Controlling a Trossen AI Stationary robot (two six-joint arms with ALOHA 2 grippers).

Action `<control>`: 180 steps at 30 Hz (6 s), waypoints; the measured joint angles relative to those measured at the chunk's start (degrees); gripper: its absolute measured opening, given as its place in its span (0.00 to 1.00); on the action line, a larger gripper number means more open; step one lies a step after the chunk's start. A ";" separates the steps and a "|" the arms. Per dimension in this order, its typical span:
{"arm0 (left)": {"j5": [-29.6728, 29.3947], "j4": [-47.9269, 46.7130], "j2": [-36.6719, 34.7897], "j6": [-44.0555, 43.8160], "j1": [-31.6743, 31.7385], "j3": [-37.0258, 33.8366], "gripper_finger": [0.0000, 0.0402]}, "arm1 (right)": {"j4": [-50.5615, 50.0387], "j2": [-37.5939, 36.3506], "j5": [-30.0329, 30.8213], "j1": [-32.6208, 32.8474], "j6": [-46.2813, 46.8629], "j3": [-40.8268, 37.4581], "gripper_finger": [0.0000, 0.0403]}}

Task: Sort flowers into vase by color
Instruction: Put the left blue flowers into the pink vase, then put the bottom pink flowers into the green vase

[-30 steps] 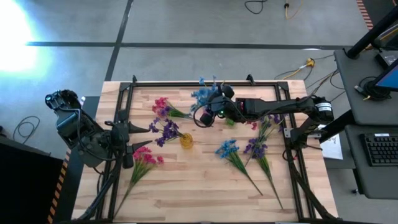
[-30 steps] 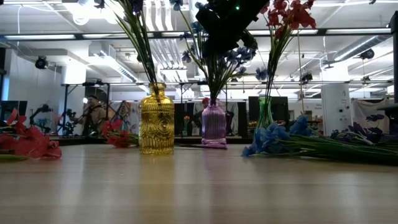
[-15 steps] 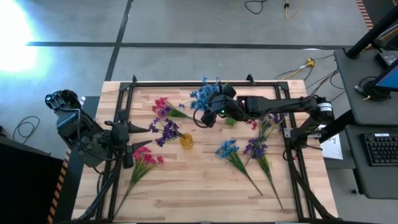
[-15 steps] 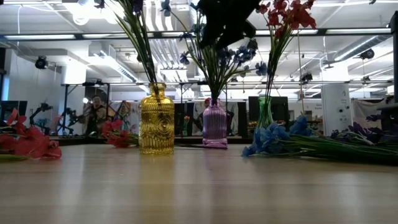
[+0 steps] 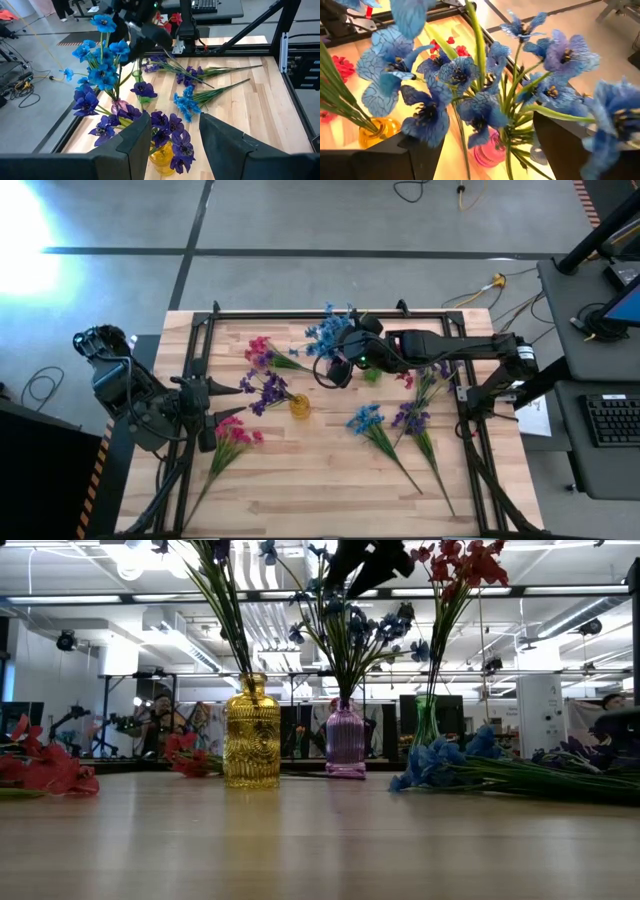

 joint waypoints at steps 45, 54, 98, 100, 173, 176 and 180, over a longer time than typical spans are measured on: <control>44.12 -20.47 20.19 -67.48 -5.64 -3.19 0.39 | -14.35 -0.09 0.03 20.79 0.75 18.18 0.65; 42.89 -20.21 26.54 -80.01 -10.79 -5.20 0.39 | -17.71 -0.19 0.03 23.95 0.85 18.46 0.66; 52.73 4.04 41.61 -90.87 -10.67 -23.54 0.47 | -21.14 -5.51 0.51 25.45 4.50 16.18 0.66; 53.10 3.76 42.11 -90.95 -10.65 -23.18 0.42 | -21.13 -5.51 0.51 25.45 4.50 16.17 0.66; -1.51 31.14 37.23 11.50 -3.80 9.51 0.00 | 90.41 7.70 -4.75 35.75 -30.20 -29.67 0.66; -2.13 32.17 37.80 11.39 -3.39 9.36 0.00 | 90.43 9.27 -8.10 34.71 -30.17 -27.98 0.66; -3.65 32.41 39.20 11.31 -2.93 9.33 0.00 | 90.24 11.18 -10.72 34.33 -29.70 -26.51 0.64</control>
